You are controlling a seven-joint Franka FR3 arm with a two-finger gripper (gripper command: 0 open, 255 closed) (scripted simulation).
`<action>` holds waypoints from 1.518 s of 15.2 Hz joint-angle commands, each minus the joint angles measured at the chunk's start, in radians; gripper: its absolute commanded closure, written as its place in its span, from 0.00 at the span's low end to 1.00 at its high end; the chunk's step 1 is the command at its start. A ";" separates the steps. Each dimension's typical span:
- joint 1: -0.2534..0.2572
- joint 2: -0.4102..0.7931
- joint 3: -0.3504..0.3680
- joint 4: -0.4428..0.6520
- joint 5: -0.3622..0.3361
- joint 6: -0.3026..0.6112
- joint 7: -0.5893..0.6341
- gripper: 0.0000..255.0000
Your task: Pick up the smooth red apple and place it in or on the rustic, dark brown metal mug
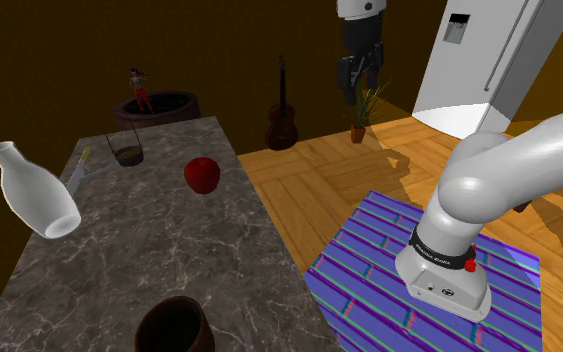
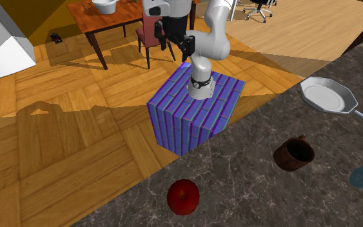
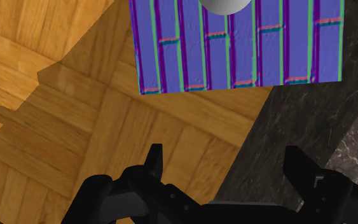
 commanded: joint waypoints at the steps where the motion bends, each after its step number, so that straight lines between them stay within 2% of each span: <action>1: 0.000 0.000 0.000 0.000 0.000 0.000 0.000 0.00; 12: 0.026 0.361 0.090 0.130 0.094 0.230 0.138 0.00; 23: 0.052 0.760 0.158 0.409 0.112 0.357 0.258 0.00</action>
